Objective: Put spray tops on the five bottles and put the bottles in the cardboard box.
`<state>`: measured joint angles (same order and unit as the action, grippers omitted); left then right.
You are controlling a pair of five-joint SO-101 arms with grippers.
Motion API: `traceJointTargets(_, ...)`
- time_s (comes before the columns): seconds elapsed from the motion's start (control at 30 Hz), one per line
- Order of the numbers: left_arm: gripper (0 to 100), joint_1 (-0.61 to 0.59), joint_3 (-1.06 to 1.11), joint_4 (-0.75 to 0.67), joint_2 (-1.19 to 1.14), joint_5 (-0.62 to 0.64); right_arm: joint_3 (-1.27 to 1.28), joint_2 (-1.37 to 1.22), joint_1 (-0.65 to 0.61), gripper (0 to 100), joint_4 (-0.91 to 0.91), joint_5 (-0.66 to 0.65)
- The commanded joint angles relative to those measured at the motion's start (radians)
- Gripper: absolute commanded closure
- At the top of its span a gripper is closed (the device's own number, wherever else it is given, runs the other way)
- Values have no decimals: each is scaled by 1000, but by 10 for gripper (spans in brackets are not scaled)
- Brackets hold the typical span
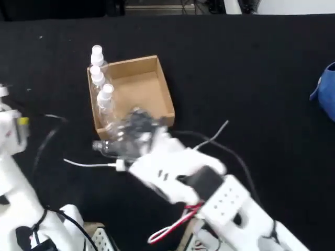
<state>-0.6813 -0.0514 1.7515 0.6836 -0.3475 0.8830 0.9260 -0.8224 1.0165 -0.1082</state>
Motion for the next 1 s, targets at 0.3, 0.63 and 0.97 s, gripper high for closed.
traceJointTargets(0.3,970,-288,177,-84,17,52,-88,-527,-331,988,-574,376)
traceJointTargets(0.63,970,-366,236,-112,17,46,-392,-989,-319,984,-611,465)
traceJointTargets(0.97,970,-409,309,-124,17,44,-622,-1190,-318,889,-499,463)
